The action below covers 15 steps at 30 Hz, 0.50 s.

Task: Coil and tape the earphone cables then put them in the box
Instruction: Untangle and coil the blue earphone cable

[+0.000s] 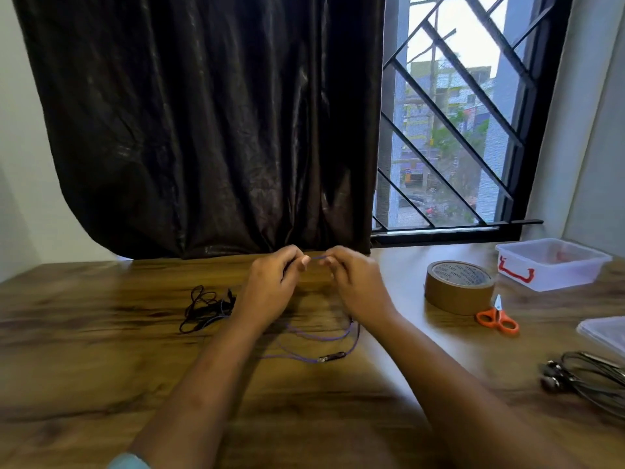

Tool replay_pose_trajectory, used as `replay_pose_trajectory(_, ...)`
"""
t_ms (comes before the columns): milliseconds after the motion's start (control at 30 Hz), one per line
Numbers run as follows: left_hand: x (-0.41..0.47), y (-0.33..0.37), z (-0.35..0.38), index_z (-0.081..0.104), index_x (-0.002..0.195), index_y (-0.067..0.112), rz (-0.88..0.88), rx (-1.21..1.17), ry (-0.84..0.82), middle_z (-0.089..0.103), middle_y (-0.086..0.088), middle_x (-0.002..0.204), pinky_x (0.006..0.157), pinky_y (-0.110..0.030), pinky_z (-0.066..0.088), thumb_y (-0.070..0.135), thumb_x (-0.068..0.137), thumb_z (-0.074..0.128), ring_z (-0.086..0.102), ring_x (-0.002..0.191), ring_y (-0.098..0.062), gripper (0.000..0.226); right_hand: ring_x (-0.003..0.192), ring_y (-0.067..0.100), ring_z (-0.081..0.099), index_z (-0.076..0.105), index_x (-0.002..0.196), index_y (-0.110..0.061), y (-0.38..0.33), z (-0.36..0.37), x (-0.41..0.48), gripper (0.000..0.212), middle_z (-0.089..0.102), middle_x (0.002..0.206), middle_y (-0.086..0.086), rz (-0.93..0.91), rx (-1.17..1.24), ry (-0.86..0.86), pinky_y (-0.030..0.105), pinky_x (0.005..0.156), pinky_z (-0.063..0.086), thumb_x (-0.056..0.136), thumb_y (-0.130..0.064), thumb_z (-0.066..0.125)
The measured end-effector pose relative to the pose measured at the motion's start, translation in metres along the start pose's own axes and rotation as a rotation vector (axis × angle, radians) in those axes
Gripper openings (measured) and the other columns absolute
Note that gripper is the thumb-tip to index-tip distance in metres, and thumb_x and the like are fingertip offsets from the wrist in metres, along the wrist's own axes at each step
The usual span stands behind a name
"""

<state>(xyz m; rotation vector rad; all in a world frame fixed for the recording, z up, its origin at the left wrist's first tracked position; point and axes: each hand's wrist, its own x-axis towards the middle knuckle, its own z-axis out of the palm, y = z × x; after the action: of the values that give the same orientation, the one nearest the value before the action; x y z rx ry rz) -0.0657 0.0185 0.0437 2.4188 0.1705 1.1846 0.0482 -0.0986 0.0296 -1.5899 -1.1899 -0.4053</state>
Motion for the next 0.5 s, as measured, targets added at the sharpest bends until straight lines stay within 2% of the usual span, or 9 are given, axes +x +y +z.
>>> replay_pose_trajectory(67, 0.001, -0.004, -0.001, 0.055, 0.075, 0.021, -0.009, 0.004, -0.009, 0.044, 0.004, 0.054, 0.046, -0.028, 0.03, 0.03, 0.097, 0.047, 0.044, 0.049, -0.016, 0.025, 0.072, 0.013, 0.056, 0.068, 0.09, -0.013, 0.009, -0.01, 0.004, 0.019, 0.068, 0.082, 0.003, 0.143, -0.069, 0.136, 0.01, 0.06, 0.037, 0.095, -0.013, 0.05)
replay_pose_trajectory(100, 0.001, -0.005, -0.001, 0.055, 0.075, 0.022, -0.012, 0.012, -0.015, 0.043, 0.005, 0.054, 0.046, -0.029, 0.03, 0.03, 0.097, 0.047, 0.043, 0.048, -0.016, 0.025, 0.07, 0.016, 0.055, 0.067, 0.09, -0.015, 0.014, -0.015, 0.005, 0.019, 0.067, 0.081, 0.005, 0.235, -0.12, 0.191, 0.016, 0.057, 0.035, 0.096, -0.014, 0.048)
replay_pose_trajectory(167, 0.001, -0.007, -0.002, 0.055, 0.075, 0.023, -0.031, 0.029, -0.03, 0.041, 0.005, 0.053, 0.046, -0.026, 0.028, 0.029, 0.097, 0.047, 0.04, 0.047, -0.012, 0.024, 0.075, 0.026, 0.058, 0.065, 0.093, -0.015, 0.027, -0.024, 0.004, 0.021, 0.067, 0.086, 0.011, 0.427, -0.2, 0.258, 0.027, 0.061, 0.033, 0.095, -0.013, 0.044)
replay_pose_trajectory(233, 0.002, -0.01, -0.004, 0.054, 0.074, 0.026, -0.063, 0.041, -0.014, 0.041, 0.006, 0.052, 0.046, -0.023, 0.027, 0.029, 0.097, 0.048, 0.039, 0.046, -0.009, 0.024, 0.089, 0.033, 0.059, 0.064, 0.098, -0.013, 0.038, -0.032, 0.002, 0.023, 0.065, 0.099, 0.015, 0.566, -0.266, 0.271, 0.029, 0.067, 0.033, 0.093, -0.008, 0.042)
replay_pose_trajectory(300, 0.002, -0.013, -0.007, 0.054, 0.073, 0.027, -0.107, 0.039, 0.031, 0.04, 0.007, 0.051, 0.044, -0.021, 0.027, 0.028, 0.096, 0.048, 0.04, 0.045, -0.008, 0.024, 0.102, 0.033, 0.055, 0.064, 0.106, -0.014, 0.042, -0.035, 0.001, 0.027, 0.057, 0.118, 0.014, 0.638, -0.337, 0.214, 0.032, 0.077, 0.039, 0.091, -0.006, 0.043)
replay_pose_trajectory(333, 0.003, -0.014, -0.007, 0.054, 0.074, 0.026, -0.127, 0.029, 0.054, 0.04, 0.007, 0.051, 0.043, -0.021, 0.027, 0.028, 0.096, 0.048, 0.039, 0.044, -0.008, 0.023, 0.107, 0.033, 0.053, 0.063, 0.112, -0.016, 0.042, -0.035, 0.001, 0.03, 0.053, 0.125, 0.011, 0.624, -0.391, 0.167, 0.035, 0.084, 0.04, 0.09, -0.006, 0.045)
replay_pose_trajectory(400, 0.002, -0.013, -0.007, 0.055, 0.075, 0.027, -0.129, 0.04, 0.067, 0.042, 0.007, 0.051, 0.042, -0.02, 0.027, 0.028, 0.096, 0.049, 0.04, 0.044, -0.009, 0.022, 0.116, 0.03, 0.049, 0.058, 0.125, -0.02, 0.032, -0.028, 0.001, 0.042, 0.049, 0.132, 0.004, 0.435, -0.452, 0.126, 0.039, 0.093, 0.039, 0.086, -0.007, 0.048)
replay_pose_trajectory(500, -0.001, -0.002, 0.0, 0.057, 0.08, 0.028, -0.041, 0.102, 0.029, 0.049, 0.007, 0.055, 0.044, -0.019, 0.03, 0.03, 0.095, 0.051, 0.048, 0.05, -0.009, 0.017, 0.124, 0.023, 0.049, 0.051, 0.135, -0.018, 0.005, -0.01, -0.001, 0.055, 0.053, 0.134, 0.003, 0.058, -0.261, 0.042, 0.039, 0.1, 0.038, 0.08, -0.016, 0.049)
